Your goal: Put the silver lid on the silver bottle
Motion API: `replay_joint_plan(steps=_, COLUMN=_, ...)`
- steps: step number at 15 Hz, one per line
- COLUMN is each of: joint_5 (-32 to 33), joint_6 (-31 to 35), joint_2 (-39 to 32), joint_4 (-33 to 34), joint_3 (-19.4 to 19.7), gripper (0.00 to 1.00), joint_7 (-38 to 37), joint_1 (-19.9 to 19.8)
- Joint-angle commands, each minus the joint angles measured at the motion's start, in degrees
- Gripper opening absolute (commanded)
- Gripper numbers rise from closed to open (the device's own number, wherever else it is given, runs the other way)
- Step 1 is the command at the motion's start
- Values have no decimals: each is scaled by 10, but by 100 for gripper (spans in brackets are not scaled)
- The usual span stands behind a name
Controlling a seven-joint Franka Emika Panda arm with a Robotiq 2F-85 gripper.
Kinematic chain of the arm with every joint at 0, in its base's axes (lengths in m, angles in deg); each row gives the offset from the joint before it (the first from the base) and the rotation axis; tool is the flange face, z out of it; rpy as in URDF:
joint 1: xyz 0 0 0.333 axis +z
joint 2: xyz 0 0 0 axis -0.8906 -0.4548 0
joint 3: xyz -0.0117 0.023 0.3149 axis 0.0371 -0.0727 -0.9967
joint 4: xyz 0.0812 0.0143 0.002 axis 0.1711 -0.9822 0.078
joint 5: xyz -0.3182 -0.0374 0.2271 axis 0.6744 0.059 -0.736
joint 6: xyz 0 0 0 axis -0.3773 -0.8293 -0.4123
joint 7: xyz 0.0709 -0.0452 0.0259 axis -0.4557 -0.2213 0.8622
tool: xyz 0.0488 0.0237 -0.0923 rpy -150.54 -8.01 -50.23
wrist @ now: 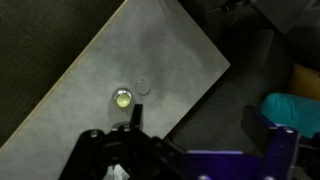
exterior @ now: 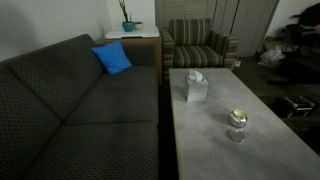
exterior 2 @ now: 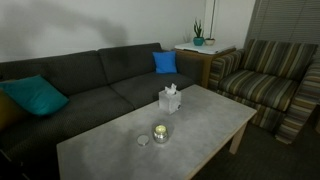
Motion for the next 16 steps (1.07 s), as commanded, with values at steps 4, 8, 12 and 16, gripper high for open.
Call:
replay_joint_plan(steps=4, joint_5=2, joint_6=-33, joint_2=-53, joint_4=52, joint_3=-60, gripper=100, joint_7=8, joint_1=-49)
replay_joint_plan(steps=8, joint_5=1, joint_6=-33, joint_2=-41, joint_4=48, joint_3=-58, gripper=100, joint_7=9, joint_1=-52)
replay_joint_plan(steps=12, joint_5=84, joint_6=56, joint_2=-63, joint_4=57, joint_3=-82, gripper=100, joint_7=-37, joint_1=-50)
replay_joint_plan(steps=16, joint_5=122, joint_6=100, joint_2=-134, joint_4=105, joint_3=-104, gripper=100, joint_7=-18, joint_1=-53)
